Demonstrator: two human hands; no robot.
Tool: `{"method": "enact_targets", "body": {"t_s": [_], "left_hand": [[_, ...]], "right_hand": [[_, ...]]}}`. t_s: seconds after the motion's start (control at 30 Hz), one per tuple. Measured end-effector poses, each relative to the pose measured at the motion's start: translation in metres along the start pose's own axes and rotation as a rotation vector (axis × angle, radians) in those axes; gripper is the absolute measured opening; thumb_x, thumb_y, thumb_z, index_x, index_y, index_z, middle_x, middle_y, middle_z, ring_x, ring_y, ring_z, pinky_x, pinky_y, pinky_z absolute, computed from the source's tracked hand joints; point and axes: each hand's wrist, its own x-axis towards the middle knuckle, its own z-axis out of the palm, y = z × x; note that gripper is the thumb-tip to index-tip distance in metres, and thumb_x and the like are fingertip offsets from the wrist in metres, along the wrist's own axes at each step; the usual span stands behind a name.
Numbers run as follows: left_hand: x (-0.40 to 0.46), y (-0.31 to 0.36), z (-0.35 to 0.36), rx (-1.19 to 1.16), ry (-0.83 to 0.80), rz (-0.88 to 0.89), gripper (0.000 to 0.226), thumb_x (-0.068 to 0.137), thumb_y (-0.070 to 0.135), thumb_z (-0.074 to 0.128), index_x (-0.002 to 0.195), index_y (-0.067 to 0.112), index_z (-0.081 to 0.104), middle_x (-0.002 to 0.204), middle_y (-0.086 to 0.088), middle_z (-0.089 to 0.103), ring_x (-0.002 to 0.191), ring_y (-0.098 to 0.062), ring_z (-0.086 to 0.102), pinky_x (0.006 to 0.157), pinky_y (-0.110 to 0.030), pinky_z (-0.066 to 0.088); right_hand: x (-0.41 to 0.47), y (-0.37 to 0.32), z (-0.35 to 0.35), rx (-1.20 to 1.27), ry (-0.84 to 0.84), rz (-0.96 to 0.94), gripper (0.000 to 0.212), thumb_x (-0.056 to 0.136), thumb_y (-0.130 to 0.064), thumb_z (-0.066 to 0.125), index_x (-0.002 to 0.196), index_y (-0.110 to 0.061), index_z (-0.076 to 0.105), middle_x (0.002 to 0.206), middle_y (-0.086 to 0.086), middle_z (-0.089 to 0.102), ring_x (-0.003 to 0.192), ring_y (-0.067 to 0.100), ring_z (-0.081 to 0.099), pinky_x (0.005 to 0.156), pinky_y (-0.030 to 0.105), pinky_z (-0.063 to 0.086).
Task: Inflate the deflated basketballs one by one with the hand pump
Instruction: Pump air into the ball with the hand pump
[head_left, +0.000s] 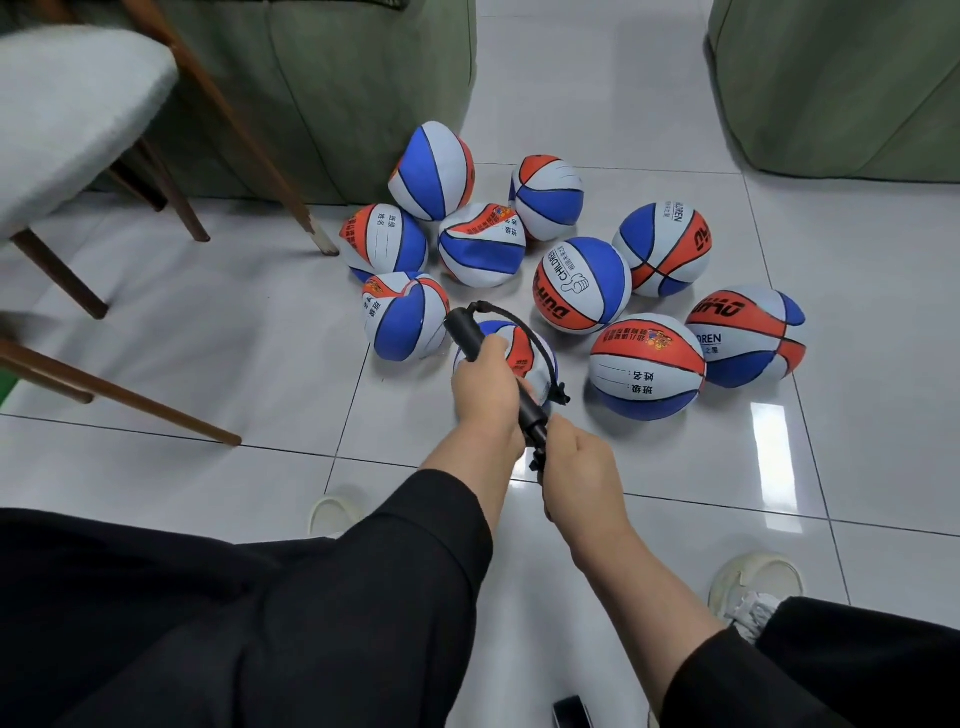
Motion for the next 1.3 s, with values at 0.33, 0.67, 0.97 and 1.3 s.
{"method": "enact_targets", "body": {"t_s": [0.33, 0.67, 0.97, 1.3], "left_hand": [[0.03, 0.047, -0.017, 0.027, 0.089, 0.04, 0.031, 0.092, 0.04, 0.063, 0.112, 0.015, 0.063, 0.07, -0.003, 0.059, 0.065, -0.019, 0.056, 0.059, -0.03, 0.053], [0.005, 0.005, 0.002, 0.005, 0.023, 0.014, 0.026, 0.088, 0.039, 0.061, 0.096, 0.014, 0.061, 0.058, -0.002, 0.055, 0.05, -0.021, 0.052, 0.059, -0.03, 0.051], [-0.001, 0.012, 0.001, -0.009, 0.006, -0.007, 0.027, 0.093, 0.038, 0.061, 0.107, 0.015, 0.063, 0.059, -0.003, 0.056, 0.053, -0.021, 0.053, 0.041, -0.024, 0.049], [0.014, 0.032, -0.007, 0.052, 0.055, 0.028, 0.018, 0.093, 0.033, 0.06, 0.095, 0.015, 0.058, 0.045, 0.003, 0.05, 0.055, -0.02, 0.052, 0.051, -0.027, 0.05]], "right_hand": [[-0.018, 0.008, -0.005, -0.033, -0.018, -0.053, 0.057, 0.081, -0.042, 0.032, 0.085, 0.008, 0.057, 0.063, 0.004, 0.056, 0.065, 0.021, 0.045, 0.06, 0.036, 0.035], [-0.004, -0.007, 0.002, 0.005, 0.026, 0.012, 0.034, 0.081, -0.046, 0.032, 0.064, -0.018, 0.037, 0.058, 0.004, 0.043, 0.061, 0.024, 0.036, 0.06, 0.039, 0.033], [-0.005, -0.011, 0.003, 0.0, 0.008, 0.009, 0.038, 0.088, -0.041, 0.037, 0.067, -0.011, 0.047, 0.056, 0.0, 0.047, 0.06, 0.022, 0.038, 0.059, 0.036, 0.033], [-0.031, 0.004, -0.014, -0.063, 0.027, -0.011, 0.042, 0.103, -0.026, 0.038, 0.064, -0.013, 0.041, 0.059, 0.0, 0.052, 0.059, 0.017, 0.04, 0.056, 0.033, 0.031]]}}
